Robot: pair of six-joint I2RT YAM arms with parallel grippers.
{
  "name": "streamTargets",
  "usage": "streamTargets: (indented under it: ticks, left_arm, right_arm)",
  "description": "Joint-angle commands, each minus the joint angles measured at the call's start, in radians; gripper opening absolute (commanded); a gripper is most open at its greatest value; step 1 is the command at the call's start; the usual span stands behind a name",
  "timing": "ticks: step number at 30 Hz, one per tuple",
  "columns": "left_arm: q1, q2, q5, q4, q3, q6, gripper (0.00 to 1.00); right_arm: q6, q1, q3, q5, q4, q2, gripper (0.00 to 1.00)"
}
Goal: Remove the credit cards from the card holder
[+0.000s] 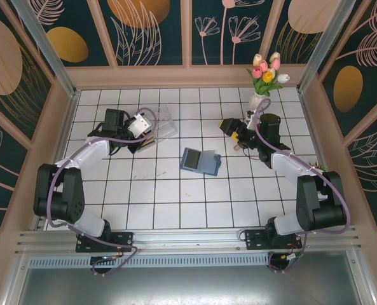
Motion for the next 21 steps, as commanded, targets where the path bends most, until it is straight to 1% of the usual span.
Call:
streamTargets:
  ticks: [1,7,14,18,20,21]
  left_arm:
    - [0.018,0.028,0.03,-0.01,0.003,0.098,0.0]
    - [0.038,0.061,0.056,0.02,0.026,0.115,0.0]
    - [0.04,0.123,0.047,-0.035,0.093,0.183,0.0]
    - [0.041,0.141,0.038,-0.026,0.115,0.186,0.0]
    - [0.04,0.141,0.048,-0.039,0.131,0.194,0.0]
    - [0.04,0.167,0.062,-0.062,0.142,0.206,0.0]
  right_arm:
    - [-0.024,-0.008,-0.011,-0.017,-0.021,-0.037,0.99]
    - [-0.015,-0.007,-0.011,-0.022,-0.012,-0.033,0.99]
    - [-0.012,-0.008,-0.016,-0.018,-0.015,-0.04,0.99]
    - [0.0,-0.007,-0.019,-0.025,-0.002,-0.036,0.99]
    - [0.0,-0.008,-0.016,-0.025,-0.002,-0.036,0.99]
    - [0.001,-0.008,-0.016,-0.025,-0.002,-0.036,0.99]
